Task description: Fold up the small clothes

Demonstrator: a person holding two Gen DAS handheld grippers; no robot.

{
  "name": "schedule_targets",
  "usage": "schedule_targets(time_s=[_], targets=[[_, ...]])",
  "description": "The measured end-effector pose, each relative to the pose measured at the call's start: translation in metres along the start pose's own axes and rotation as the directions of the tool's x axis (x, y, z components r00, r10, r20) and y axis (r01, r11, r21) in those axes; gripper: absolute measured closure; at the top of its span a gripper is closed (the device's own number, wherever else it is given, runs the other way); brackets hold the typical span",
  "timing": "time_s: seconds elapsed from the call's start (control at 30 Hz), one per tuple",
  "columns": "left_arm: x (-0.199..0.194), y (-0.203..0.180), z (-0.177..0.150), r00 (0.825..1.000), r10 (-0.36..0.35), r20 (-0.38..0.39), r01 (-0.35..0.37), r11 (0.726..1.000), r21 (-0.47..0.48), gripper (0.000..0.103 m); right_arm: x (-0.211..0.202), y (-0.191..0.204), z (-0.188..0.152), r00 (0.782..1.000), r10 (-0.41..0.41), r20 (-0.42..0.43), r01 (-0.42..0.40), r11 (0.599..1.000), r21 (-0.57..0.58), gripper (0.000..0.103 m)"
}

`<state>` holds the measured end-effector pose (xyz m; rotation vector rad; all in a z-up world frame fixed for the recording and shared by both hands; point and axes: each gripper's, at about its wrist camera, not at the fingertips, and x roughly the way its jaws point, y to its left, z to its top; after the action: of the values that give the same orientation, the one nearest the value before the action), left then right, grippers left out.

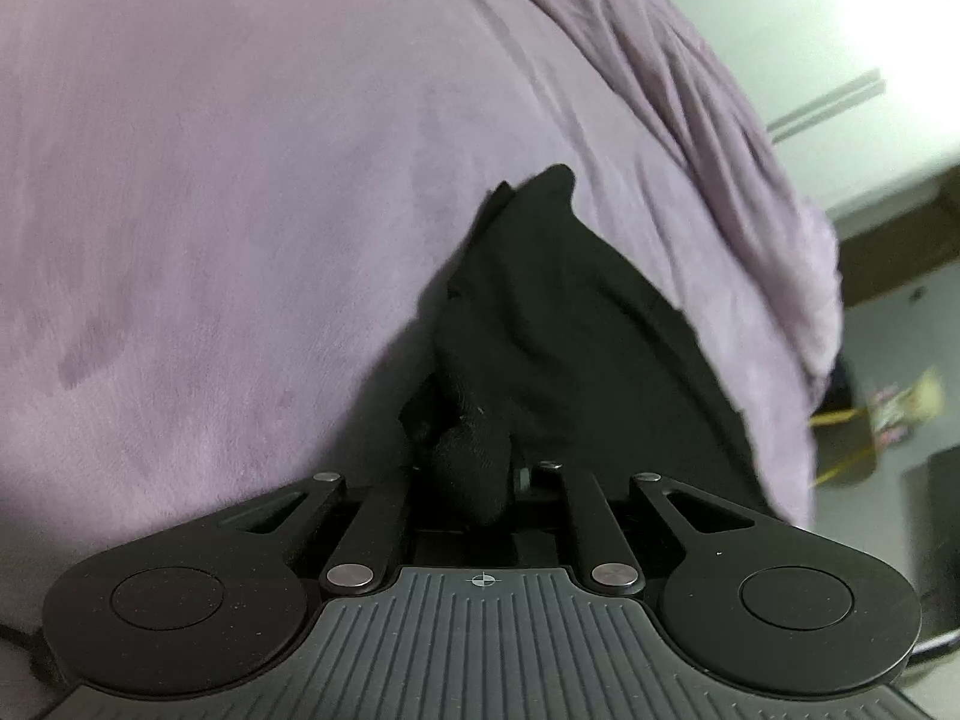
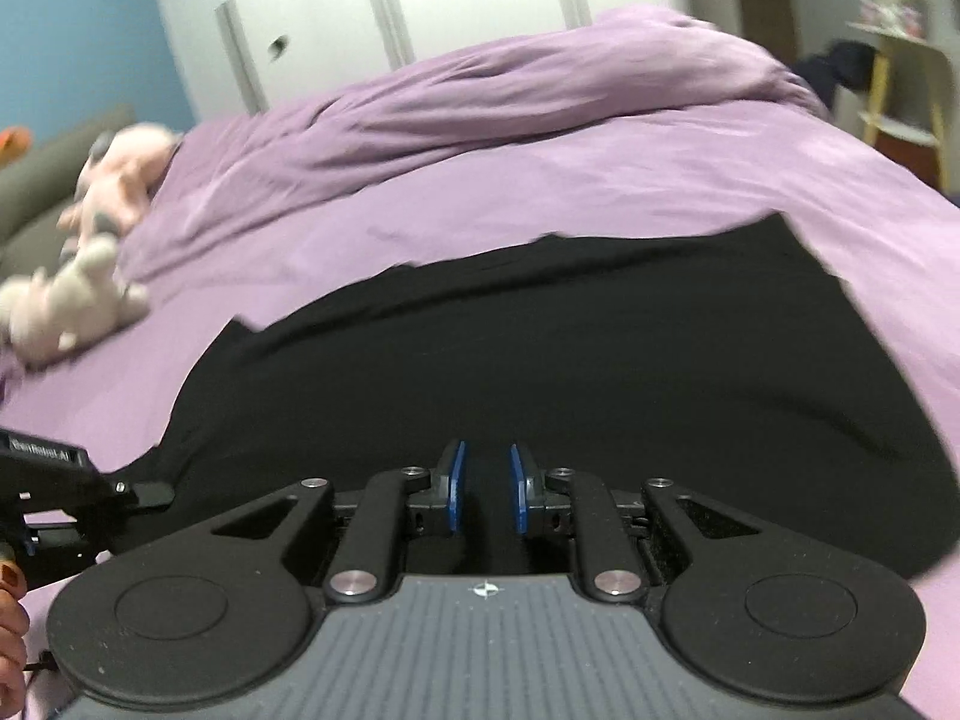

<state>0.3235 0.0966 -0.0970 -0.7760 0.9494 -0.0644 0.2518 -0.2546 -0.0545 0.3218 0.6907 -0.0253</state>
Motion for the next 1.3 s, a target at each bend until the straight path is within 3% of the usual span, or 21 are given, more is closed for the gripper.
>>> schedule_targets(time_s=[0.13, 0.2, 0.3, 0.47, 0.53, 0.6, 0.63, 0.77, 0.87, 0.93, 1.0, 1.07, 1.17, 1.2, 1.23, 1.3], targets=[[-0.006, -0.048, -0.007, 0.993, 0.111, 0.049, -0.119, 0.971, 0.208, 0.093, -0.021, -0.038, 0.002, 0.999, -0.023, 0.031, 0.019, 0.991, 0.129, 0.084], [-0.006, -0.074, -0.014, 0.991, 0.11, 0.077, -0.128, 0.945, 0.3, 0.093, -0.027, -0.051, 0.003, 0.999, -0.028, 0.044, 0.02, 0.985, 0.17, 0.084], [-0.004, -0.116, -0.031, 0.996, 0.041, 0.082, -0.071, 0.91, 0.409, 0.093, -0.032, -0.062, 0.004, 0.998, -0.039, 0.053, 0.029, 0.981, 0.191, 0.083], [0.019, -0.167, -0.08, 0.999, -0.028, -0.015, 0.032, 0.846, 0.533, 0.092, -0.033, -0.071, 0.004, 0.997, -0.048, 0.054, 0.036, 0.979, 0.202, 0.083], [0.034, -0.173, -0.102, 0.996, -0.03, -0.085, 0.073, 0.82, 0.568, 0.09, -0.032, -0.075, 0.003, 0.998, -0.045, 0.045, 0.035, 0.979, 0.203, 0.082], [0.048, -0.172, -0.118, 0.99, 0.011, -0.142, 0.076, 0.804, 0.59, 0.084, -0.032, -0.08, 0.003, 0.999, -0.032, 0.037, 0.024, 0.98, 0.198, 0.08], [0.051, -0.168, -0.122, 0.986, 0.025, -0.163, 0.076, 0.807, 0.585, 0.082, -0.032, -0.082, 0.004, 0.999, -0.016, 0.033, 0.01, 0.981, 0.196, 0.077], [0.025, -0.149, -0.124, 0.975, -0.073, -0.211, 0.18, 0.816, 0.55, 0.079, -0.029, -0.084, 0.006, 0.997, 0.065, 0.031, -0.07, 0.975, 0.21, 0.068], [-0.005, -0.139, -0.115, 0.967, -0.148, -0.209, 0.237, 0.828, 0.509, 0.079, -0.018, -0.081, 0.01, 0.983, 0.184, 0.005, -0.18, 0.951, 0.253, 0.054], [-0.021, -0.13, -0.105, 0.977, -0.161, -0.138, 0.208, 0.848, 0.487, 0.077, -0.007, -0.079, 0.011, 0.964, 0.264, -0.024, -0.247, 0.927, 0.283, 0.04], [-0.025, -0.12, -0.094, 0.99, -0.132, -0.054, 0.141, 0.873, 0.466, 0.073, 0.006, -0.074, 0.012, 0.954, 0.292, -0.064, -0.261, 0.919, 0.297, 0.04], [-0.016, -0.114, -0.087, 0.998, -0.061, -0.029, 0.067, 0.895, 0.441, 0.074, 0.017, -0.067, 0.011, 0.958, 0.265, -0.114, -0.226, 0.934, 0.277, 0.04], [0.005, -0.109, -0.082, 0.998, -0.024, -0.056, 0.045, 0.91, 0.413, 0.074, 0.025, -0.058, 0.012, 0.966, 0.221, -0.136, -0.186, 0.954, 0.234, 0.064], [0.01, -0.108, -0.083, 0.997, -0.029, -0.066, 0.053, 0.912, 0.406, 0.072, 0.026, -0.055, 0.013, 0.966, 0.214, -0.143, -0.18, 0.96, 0.216, 0.081], [0.013, -0.108, -0.085, 0.997, -0.027, -0.067, 0.052, 0.914, 0.402, 0.072, 0.026, -0.053, 0.013, 0.964, 0.219, -0.148, -0.187, 0.961, 0.206, 0.089], [0.014, -0.108, -0.086, 0.997, -0.028, -0.066, 0.052, 0.915, 0.4, 0.071, 0.02, -0.056, 0.014, 0.961, 0.251, -0.115, -0.223, 0.951, 0.216, 0.091]])
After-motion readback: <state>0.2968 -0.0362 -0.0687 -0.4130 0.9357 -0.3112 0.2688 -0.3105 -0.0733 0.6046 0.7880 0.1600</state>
